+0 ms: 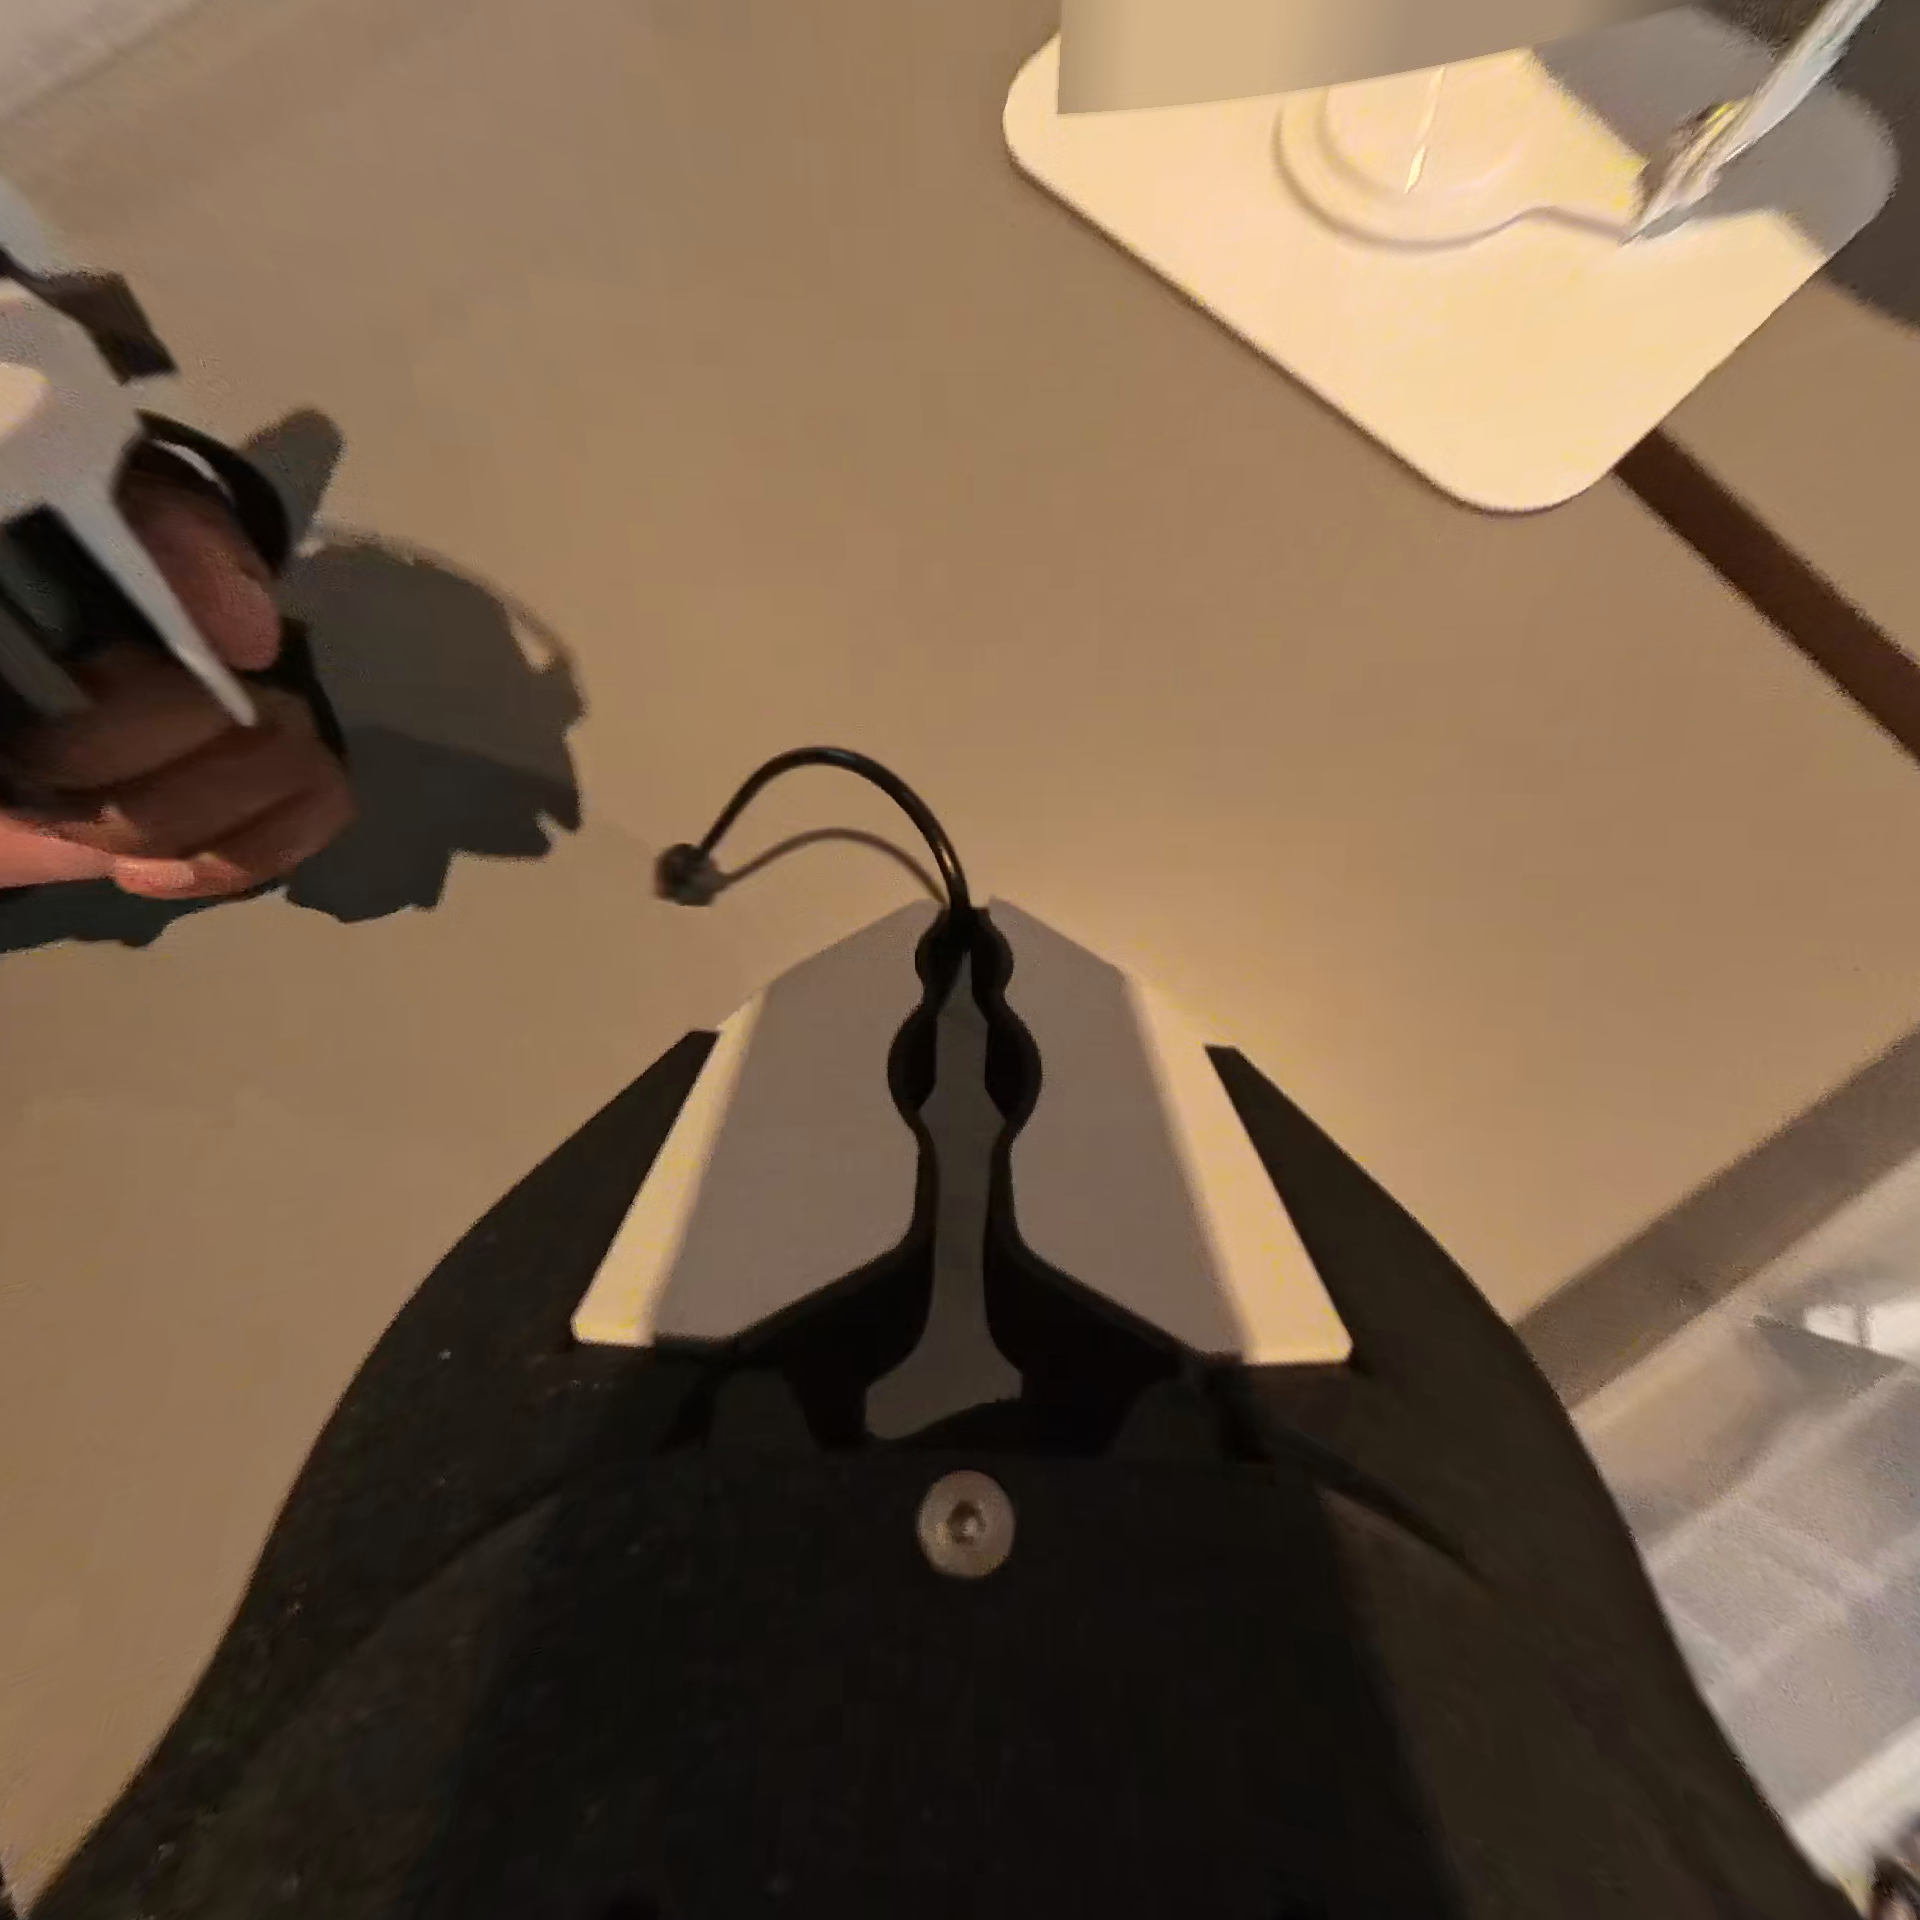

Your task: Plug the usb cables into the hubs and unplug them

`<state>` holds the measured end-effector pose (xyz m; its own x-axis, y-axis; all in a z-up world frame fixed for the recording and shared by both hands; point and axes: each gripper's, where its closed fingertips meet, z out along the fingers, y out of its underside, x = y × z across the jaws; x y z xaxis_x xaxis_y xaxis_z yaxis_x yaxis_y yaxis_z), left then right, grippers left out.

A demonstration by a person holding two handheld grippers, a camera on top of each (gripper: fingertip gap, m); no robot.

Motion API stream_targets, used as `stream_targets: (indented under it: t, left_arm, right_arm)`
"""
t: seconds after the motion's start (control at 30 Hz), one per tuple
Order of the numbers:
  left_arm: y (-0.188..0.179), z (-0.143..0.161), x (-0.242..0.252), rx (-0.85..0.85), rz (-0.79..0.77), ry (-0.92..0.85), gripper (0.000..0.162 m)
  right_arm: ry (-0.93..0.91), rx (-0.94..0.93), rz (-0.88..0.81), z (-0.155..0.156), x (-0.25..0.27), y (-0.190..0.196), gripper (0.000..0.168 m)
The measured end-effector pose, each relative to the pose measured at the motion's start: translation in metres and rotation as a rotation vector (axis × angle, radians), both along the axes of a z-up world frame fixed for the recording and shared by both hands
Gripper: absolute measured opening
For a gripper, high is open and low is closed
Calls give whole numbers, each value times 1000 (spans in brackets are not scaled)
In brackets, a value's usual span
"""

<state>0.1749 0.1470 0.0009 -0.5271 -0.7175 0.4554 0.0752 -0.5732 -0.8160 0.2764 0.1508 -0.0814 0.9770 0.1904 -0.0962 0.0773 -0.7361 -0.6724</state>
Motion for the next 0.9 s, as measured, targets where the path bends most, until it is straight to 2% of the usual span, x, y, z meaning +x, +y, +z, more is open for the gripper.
stream_targets:
  t: [0.27, 0.4, 0.5, 0.63, 0.7, 0.77, 0.87, 0.9]
  left_arm:
    - [-26, 7, -7, -89, -228, -50, 7]
    - [-25, 13, -10, -166, -268, -84, 6]
    - [-21, 20, -15, -236, -282, -117, 6]
    - [-32, 11, -9, -138, -278, -60, 6]
    - [-39, 2, -5, -69, -275, -25, 7]
    - [-45, -1, -3, -30, -274, -11, 7]
    - [-51, -3, -3, 17, -274, -4, 7]
    - [-52, -4, -2, 31, -271, 1, 7]
  right_arm:
    - [61, -113, 45, -48, -11, 3, 4]
    - [54, -109, 28, -48, -5, 4, 31]
    - [69, 34, 45, -16, -6, 12, 45]
    - [290, 452, 226, 83, -53, 13, 45]
    - [393, 569, 292, 117, -73, 4, 44]
    - [425, 575, 350, 126, -90, -3, 46]
    - [335, 510, 378, 110, -102, -1, 53]
    - [330, 503, 393, 107, -107, -1, 50]
